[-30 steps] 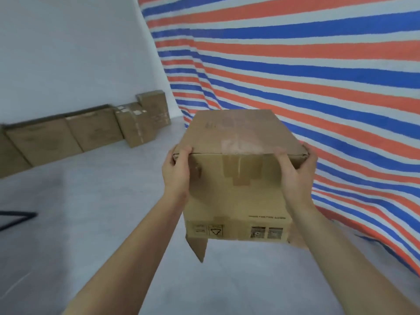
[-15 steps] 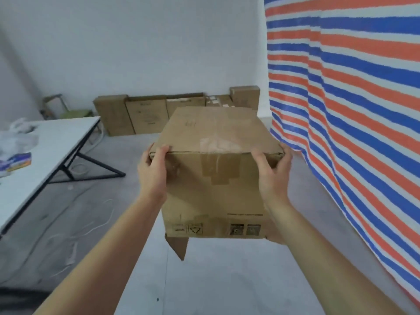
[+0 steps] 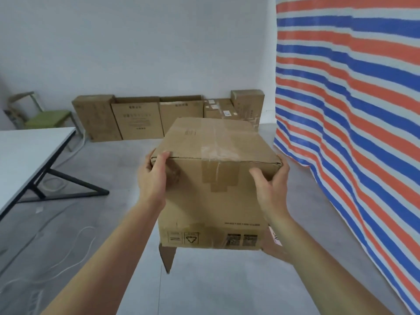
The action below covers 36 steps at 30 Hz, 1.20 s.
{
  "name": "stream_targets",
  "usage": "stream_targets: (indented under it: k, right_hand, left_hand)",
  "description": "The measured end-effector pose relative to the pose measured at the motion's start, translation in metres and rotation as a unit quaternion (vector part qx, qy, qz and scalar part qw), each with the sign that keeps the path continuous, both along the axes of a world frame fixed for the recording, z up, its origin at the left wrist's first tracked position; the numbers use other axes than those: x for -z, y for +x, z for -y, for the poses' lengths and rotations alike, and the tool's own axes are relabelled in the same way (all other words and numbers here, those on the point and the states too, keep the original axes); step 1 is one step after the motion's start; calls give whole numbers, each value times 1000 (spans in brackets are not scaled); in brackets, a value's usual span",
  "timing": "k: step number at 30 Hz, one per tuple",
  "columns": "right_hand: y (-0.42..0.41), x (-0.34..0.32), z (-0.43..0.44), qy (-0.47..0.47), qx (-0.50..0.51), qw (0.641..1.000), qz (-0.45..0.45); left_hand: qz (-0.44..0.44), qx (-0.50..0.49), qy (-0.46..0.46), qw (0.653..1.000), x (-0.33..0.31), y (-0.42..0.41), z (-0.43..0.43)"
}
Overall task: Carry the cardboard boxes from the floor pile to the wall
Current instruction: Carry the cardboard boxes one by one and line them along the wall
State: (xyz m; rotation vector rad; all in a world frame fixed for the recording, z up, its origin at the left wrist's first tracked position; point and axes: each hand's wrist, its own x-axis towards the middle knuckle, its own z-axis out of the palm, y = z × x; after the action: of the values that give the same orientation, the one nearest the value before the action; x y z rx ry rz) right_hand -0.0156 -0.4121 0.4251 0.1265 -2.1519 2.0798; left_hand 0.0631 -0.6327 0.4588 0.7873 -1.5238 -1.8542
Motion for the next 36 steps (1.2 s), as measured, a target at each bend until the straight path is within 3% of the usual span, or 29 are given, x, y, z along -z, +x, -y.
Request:
stream_targets:
  k: [14,27,36]
  right_hand:
    - [-373,19,59,121,0,993,12]
    - [-676,42,250,190,-89,977,34]
    - [-862,28,346,195,-10,979,62]
  left_hand:
    - [69,57,-43,995,7,-373,79]
    - [63,37,-11,997,63,-635,278]
    - [90,153,-5,984,65,-854,389]
